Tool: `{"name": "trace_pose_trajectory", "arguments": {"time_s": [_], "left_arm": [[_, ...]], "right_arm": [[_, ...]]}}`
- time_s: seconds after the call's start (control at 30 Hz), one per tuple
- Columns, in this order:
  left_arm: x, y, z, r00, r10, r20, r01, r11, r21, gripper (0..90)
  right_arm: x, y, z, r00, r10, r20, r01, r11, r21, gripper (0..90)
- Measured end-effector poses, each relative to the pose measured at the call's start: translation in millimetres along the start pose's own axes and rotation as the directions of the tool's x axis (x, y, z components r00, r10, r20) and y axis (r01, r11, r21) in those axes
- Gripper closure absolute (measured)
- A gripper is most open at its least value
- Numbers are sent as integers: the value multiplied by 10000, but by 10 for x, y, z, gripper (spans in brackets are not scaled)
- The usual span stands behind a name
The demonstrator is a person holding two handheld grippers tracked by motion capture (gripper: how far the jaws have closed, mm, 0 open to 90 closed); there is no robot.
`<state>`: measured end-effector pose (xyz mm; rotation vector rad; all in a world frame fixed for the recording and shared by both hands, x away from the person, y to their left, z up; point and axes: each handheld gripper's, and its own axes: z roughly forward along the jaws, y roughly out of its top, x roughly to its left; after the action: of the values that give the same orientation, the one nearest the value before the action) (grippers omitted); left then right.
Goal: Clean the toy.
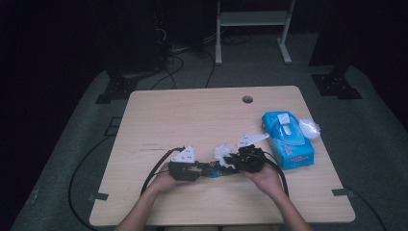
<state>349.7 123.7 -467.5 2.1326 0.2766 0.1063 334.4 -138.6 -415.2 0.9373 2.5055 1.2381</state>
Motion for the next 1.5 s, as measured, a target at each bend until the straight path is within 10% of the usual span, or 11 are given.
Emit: {"name": "trace_pose_trajectory", "arguments": {"time_s": [0.3, 0.77, 1.1, 1.5], "left_arm": [[69, 0, 24, 9936, -830, -761, 830, 9965, -25, 629], [70, 53, -66, 9860, -1659, 172, 1666, 9847, -505, 491], [125, 115, -105, 9633, -2647, 444, 2683, 9538, -1356, 467], [115, 117, -51, 9363, -3470, 537, 3495, 9357, -472, 368]], "right_arm": [[-235, -219, -223, 9964, 836, 129, -831, 9960, -338, 818], [-132, -349, -243, 9980, 605, 175, -586, 9939, -936, 821], [-82, -383, -255, 9992, 245, 320, -209, 9941, -1061, 822], [-85, -385, -254, 9993, 233, 305, -199, 9939, -1081, 821]]}}
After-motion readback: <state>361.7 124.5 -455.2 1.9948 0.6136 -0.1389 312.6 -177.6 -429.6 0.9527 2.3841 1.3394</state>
